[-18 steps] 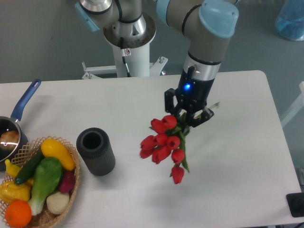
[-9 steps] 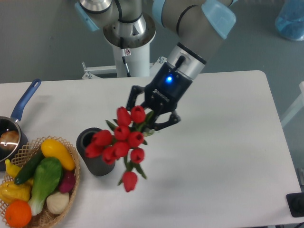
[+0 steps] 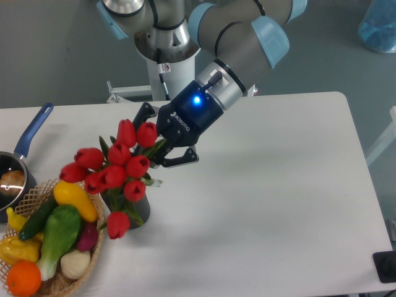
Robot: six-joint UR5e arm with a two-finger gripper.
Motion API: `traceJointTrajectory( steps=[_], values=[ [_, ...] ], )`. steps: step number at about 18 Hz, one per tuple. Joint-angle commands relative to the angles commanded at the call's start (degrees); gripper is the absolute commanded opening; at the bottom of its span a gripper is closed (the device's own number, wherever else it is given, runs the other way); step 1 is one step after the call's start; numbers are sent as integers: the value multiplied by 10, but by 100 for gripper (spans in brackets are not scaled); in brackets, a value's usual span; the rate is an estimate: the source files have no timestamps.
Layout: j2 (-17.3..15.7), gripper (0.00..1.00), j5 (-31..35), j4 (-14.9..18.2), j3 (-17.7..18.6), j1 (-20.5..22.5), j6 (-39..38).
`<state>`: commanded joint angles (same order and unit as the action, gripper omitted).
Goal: Insert the flowers into the vase
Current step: 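Carry the red tulips toward the dark grey vase and lower them, then lower the tulip stems down into the vase opening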
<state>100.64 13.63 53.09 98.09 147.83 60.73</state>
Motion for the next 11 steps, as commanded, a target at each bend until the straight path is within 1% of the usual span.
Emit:
traceJointTrajectory(
  steps=[4,8,11],
  values=[
    [0,13,-39,0,0,8,0],
    [-2,15,-82,0,5,7,1],
    [-4,16,-89,-1,11,2,3]
  ],
)
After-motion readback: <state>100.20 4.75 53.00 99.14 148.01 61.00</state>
